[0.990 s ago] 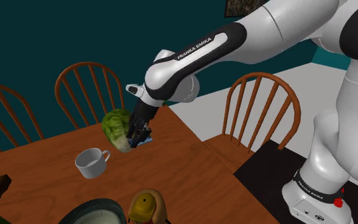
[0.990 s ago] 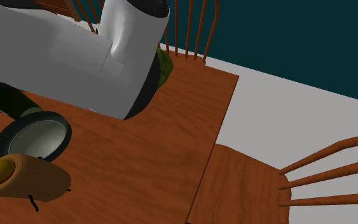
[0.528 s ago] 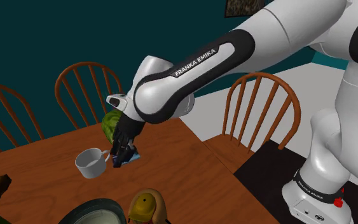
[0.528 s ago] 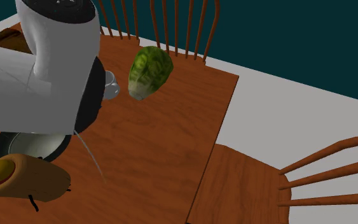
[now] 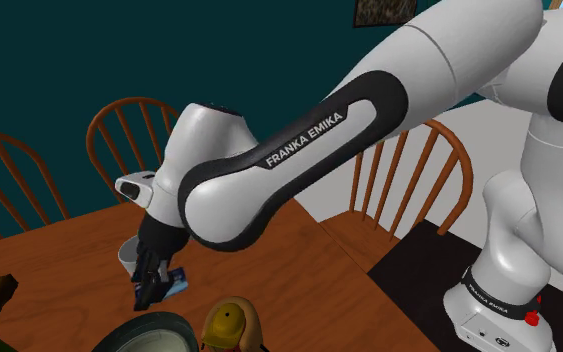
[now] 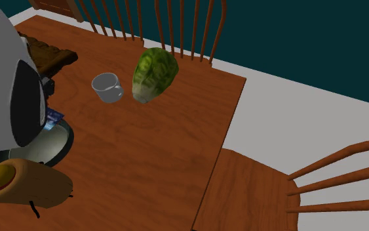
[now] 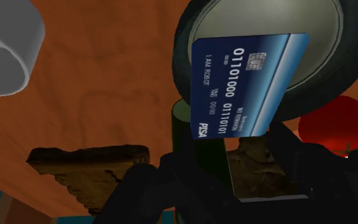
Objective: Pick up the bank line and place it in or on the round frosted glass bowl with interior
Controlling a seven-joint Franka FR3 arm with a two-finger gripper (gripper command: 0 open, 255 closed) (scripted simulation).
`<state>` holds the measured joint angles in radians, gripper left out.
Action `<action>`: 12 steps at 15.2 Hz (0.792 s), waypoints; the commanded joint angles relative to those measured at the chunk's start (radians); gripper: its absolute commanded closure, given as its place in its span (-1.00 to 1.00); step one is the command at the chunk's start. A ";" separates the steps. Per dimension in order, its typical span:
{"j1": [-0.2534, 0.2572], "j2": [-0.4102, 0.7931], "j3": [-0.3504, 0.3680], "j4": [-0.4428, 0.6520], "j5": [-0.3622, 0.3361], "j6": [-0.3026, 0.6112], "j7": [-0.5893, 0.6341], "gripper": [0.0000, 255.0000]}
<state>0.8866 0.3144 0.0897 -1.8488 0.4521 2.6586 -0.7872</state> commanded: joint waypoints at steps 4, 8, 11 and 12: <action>0.109 0.092 -0.022 0.123 -0.099 0.003 0.167 1.00; 0.160 0.152 -0.035 0.188 -0.136 0.010 0.233 1.00; 0.156 0.171 -0.028 0.175 -0.126 0.040 0.219 1.00; 0.155 0.178 -0.026 0.171 -0.123 0.051 0.214 1.00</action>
<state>1.0421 0.4870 0.0617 -1.6727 0.3263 2.6989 -0.5693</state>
